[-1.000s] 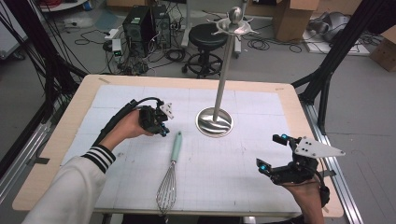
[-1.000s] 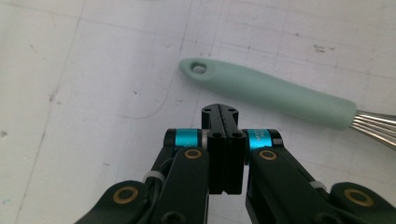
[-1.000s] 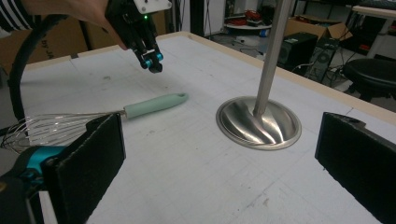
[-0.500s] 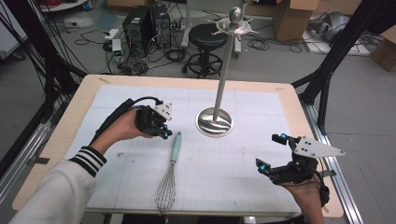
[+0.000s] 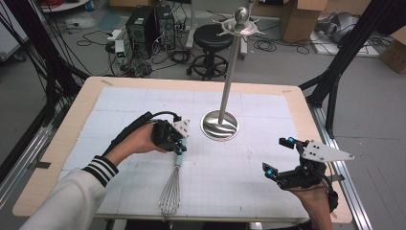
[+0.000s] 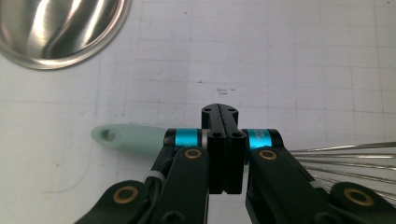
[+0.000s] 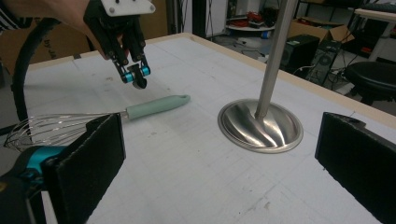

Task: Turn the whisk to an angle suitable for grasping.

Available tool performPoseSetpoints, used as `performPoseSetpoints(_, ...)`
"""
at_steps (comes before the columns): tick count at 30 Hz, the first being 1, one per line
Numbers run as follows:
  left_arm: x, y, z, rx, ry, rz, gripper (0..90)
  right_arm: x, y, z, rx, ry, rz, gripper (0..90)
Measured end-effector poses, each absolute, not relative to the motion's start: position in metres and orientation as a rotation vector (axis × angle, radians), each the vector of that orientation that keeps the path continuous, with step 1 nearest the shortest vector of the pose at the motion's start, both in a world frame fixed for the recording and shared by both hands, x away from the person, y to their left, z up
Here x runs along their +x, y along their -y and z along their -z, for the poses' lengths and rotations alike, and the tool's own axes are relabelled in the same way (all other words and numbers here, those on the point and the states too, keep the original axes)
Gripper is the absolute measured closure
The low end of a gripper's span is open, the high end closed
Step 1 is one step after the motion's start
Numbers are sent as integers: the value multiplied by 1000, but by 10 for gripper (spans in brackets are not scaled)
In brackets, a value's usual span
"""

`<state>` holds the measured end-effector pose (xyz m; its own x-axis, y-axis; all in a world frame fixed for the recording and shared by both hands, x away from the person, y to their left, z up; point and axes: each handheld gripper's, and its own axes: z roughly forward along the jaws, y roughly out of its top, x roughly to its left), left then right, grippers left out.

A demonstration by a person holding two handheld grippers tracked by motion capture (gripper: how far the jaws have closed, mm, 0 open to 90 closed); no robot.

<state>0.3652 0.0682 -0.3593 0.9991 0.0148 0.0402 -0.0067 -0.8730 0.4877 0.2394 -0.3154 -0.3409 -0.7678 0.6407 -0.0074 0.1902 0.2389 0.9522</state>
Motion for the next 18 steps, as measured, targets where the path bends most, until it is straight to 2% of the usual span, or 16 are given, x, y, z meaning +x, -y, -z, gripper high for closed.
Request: performPoseSetpoints(18,352,-45,388,2710,69,10,900,239,316,341,767,-2120,-1547,7)
